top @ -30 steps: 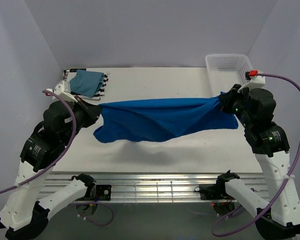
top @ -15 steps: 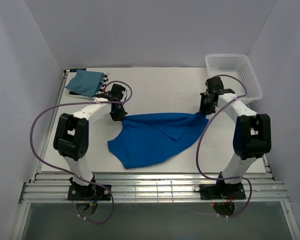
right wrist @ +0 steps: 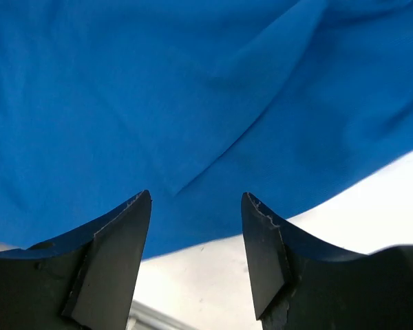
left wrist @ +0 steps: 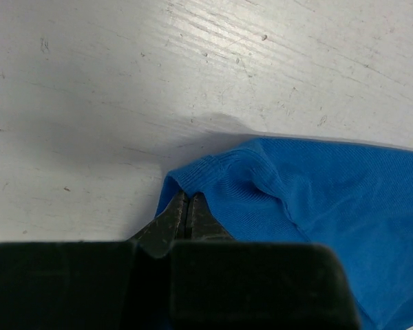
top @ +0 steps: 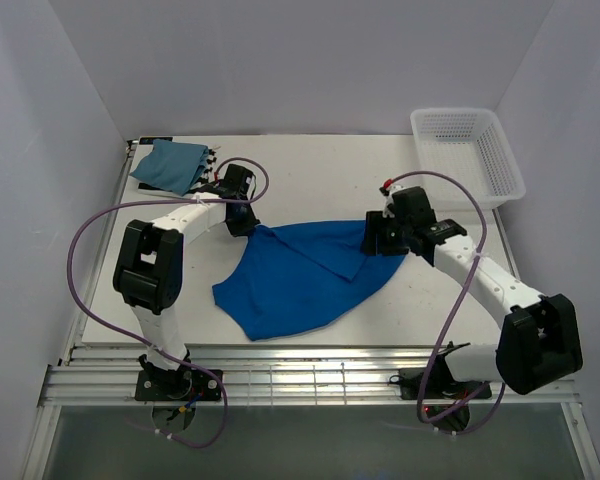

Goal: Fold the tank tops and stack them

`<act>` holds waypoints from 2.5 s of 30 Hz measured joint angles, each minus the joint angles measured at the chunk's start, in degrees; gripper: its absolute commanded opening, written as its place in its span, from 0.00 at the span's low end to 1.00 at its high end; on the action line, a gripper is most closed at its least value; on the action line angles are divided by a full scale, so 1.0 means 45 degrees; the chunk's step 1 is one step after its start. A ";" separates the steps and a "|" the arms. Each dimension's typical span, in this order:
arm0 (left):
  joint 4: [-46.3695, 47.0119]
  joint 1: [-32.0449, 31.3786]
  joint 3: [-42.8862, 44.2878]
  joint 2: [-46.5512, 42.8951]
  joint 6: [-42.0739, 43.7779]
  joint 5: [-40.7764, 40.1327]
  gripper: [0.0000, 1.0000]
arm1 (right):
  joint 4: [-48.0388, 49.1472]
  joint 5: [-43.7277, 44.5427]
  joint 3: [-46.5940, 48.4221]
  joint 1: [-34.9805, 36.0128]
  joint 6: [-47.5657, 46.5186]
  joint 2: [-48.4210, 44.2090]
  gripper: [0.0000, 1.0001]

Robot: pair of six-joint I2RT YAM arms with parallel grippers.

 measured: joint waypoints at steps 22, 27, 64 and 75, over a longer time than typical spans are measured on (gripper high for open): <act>0.0340 0.0000 -0.0622 -0.0219 0.0097 0.0165 0.00 | 0.0753 0.0631 -0.1049 0.3371 0.1889 0.3191 0.48; 0.0350 0.0000 -0.0641 -0.0238 0.0131 0.0170 0.00 | 0.1054 0.0874 -0.0869 0.3526 0.2205 0.3274 0.47; -0.0903 -0.0170 0.1423 -1.3163 0.0379 0.2283 0.00 | -0.1282 0.1005 0.4575 0.3517 0.0748 -0.7315 0.08; -0.1132 -0.0151 0.3026 -0.8699 0.0724 0.0019 0.00 | -0.1880 0.2302 0.6674 0.3075 -0.0767 -0.3619 0.08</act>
